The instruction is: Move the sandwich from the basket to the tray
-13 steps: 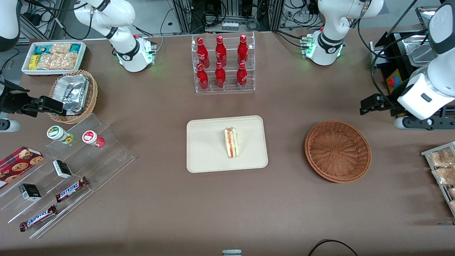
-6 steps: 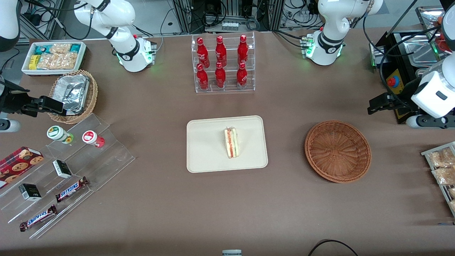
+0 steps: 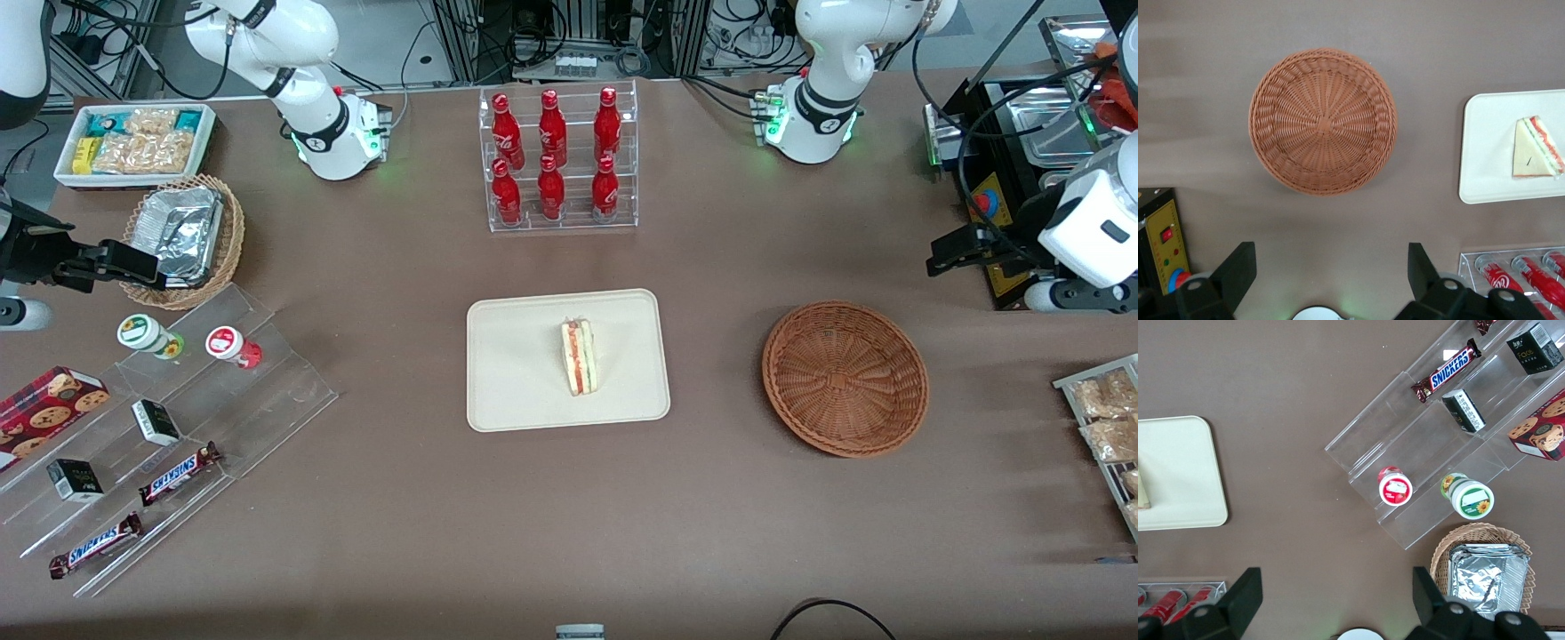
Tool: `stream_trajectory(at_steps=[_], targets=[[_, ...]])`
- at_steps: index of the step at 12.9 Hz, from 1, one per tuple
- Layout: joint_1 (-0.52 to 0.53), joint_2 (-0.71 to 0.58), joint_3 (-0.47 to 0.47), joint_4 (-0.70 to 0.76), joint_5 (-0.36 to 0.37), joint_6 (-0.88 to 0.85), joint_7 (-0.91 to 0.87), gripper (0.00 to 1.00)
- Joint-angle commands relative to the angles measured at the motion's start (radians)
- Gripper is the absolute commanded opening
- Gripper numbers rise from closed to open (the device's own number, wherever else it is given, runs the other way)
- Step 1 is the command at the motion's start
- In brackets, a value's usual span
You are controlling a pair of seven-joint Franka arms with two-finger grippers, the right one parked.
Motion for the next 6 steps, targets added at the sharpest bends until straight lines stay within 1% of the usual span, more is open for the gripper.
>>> stream_trajectory(at_steps=[1, 6], targets=[[0.018, -0.050, -0.001, -0.016, 0.016, -0.053, 0.011, 1.00], [0.018, -0.104, 0.012, -0.016, 0.014, -0.147, 0.011, 1.00]])
